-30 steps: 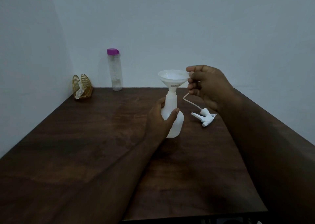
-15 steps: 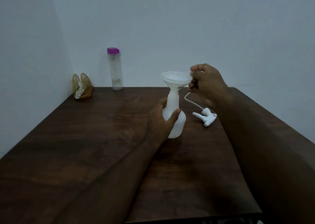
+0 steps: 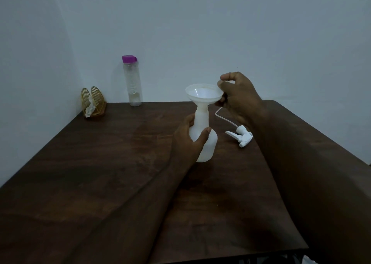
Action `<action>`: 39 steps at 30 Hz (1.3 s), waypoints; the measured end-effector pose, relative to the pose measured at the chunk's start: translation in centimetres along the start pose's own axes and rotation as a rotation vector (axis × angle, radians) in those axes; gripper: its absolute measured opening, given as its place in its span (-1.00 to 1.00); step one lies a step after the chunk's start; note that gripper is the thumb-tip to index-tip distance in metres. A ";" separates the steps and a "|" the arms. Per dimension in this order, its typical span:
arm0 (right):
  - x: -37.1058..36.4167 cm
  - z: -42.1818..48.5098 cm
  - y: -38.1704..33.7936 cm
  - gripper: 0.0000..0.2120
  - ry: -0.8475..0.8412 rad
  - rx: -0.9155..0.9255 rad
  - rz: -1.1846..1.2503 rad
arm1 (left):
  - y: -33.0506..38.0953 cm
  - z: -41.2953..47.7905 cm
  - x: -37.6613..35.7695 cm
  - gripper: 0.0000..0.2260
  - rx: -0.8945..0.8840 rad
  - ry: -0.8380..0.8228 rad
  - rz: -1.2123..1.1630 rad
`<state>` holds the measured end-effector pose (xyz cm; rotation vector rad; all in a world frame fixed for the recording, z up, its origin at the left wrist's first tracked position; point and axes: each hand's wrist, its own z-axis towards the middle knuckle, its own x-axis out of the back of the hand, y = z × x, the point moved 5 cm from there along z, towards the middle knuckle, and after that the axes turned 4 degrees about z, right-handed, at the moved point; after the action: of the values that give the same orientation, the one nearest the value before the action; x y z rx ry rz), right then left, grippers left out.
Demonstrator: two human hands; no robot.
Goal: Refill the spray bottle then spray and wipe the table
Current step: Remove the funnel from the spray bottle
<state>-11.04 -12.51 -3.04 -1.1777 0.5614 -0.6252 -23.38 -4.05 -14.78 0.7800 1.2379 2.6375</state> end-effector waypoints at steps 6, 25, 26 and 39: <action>0.2 -0.6 0.3 -0.71 -0.132 -0.158 -0.126 | -0.2 0.1 0.0 -0.50 -0.004 0.021 -0.006; -0.9 -0.7 -0.7 -0.64 -0.030 -0.049 -0.053 | 0.2 -0.1 0.3 -0.50 -0.010 0.016 -0.026; -0.8 -0.7 -0.6 -0.63 -0.015 -0.018 -0.122 | 0.3 -0.1 0.4 -0.50 -0.013 0.018 -0.031; -0.5 -1.4 0.1 -0.66 0.037 -0.041 0.161 | 0.8 -0.3 0.9 -0.51 -0.013 0.008 -0.009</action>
<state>-12.35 -13.01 -3.53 -1.1478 0.6962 -0.5006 -24.26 -4.46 -13.97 0.7616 1.2220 2.6415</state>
